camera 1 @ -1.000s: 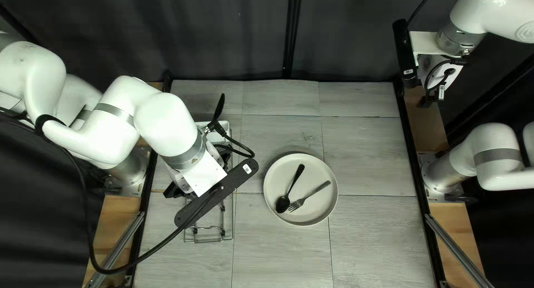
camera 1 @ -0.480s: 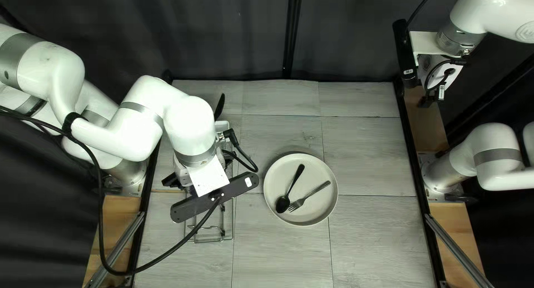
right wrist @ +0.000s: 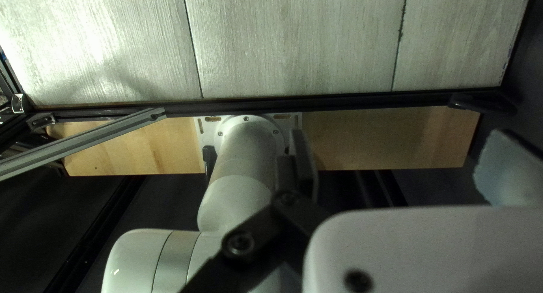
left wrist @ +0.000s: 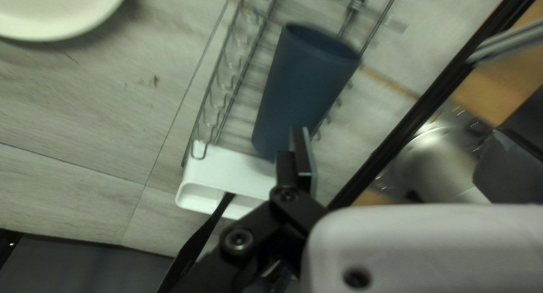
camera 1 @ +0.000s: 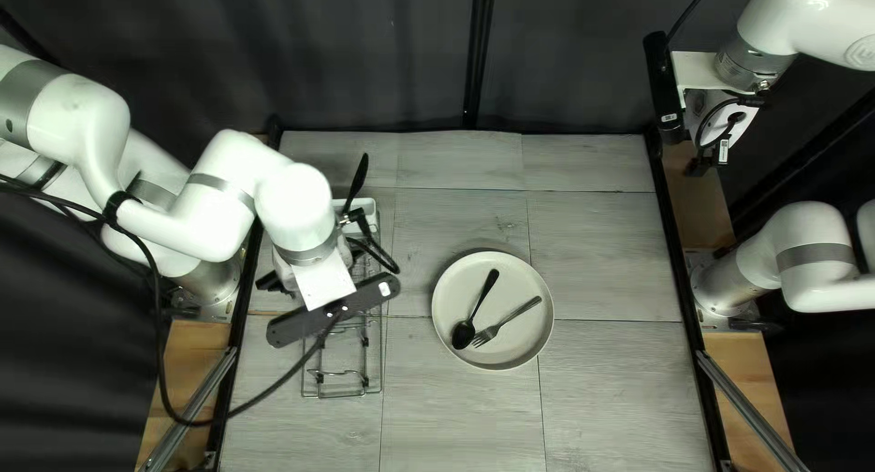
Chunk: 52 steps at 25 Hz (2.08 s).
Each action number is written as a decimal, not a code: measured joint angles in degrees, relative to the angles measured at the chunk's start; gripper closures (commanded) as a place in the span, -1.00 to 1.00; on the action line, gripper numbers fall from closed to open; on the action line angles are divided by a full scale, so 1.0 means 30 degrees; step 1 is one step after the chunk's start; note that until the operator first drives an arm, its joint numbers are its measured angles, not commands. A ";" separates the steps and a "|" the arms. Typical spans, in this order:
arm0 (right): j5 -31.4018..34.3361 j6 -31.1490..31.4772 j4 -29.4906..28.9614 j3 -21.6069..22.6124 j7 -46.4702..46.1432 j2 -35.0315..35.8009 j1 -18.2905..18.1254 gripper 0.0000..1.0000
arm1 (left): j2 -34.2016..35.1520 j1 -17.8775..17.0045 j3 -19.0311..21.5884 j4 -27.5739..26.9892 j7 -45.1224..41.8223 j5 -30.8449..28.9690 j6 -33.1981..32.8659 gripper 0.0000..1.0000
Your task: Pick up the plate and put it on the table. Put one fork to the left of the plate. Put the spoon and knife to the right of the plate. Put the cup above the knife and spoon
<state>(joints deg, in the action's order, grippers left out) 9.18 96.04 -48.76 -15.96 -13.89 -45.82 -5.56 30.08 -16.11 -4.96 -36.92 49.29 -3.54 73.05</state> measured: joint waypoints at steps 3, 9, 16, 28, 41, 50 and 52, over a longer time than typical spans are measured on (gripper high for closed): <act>0.0000 0.0000 0.0000 0.0000 0.0000 0.0000 0.0000 -1.00 | -0.0304 0.0177 -0.0274 0.1484 0.0477 -0.0477 -0.1933 -1.00; 0.0000 0.0000 0.0000 0.0000 0.0000 0.0000 0.0000 -1.00 | -0.2279 0.0261 -0.0700 0.2703 0.1271 -0.0848 -0.4858 -1.00; 0.0000 0.0000 0.0000 0.0000 0.0000 0.0000 0.0000 -1.00 | -0.3577 0.0184 -0.0591 0.3278 0.0954 -0.0960 -0.6314 -1.00; 0.0000 0.0000 0.0000 0.0000 0.0000 0.0000 0.0000 -1.00 | -0.4584 -0.0033 -0.0629 0.4633 0.0962 -0.0520 -0.8599 -1.00; 0.0000 0.0000 0.0000 0.0000 0.0000 0.0000 0.0000 -1.00 | -0.5780 -0.0161 -0.1141 0.4475 0.2470 0.0128 -0.9566 -0.76; 0.0000 0.0000 0.0000 0.0000 0.0000 0.0000 0.0000 -1.00 | -0.5924 -0.0224 -0.1324 0.4111 0.3277 0.0376 -0.9213 1.00; 0.0000 0.0000 0.0000 0.0000 0.0000 0.0000 0.0000 -1.00 | -0.4996 -0.0179 -0.1225 0.3911 0.3106 0.0183 -0.8182 1.00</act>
<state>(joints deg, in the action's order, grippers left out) 9.18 96.04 -48.76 -15.96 -13.89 -45.82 -5.56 15.09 -16.64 -8.64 -25.18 58.61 -3.00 48.50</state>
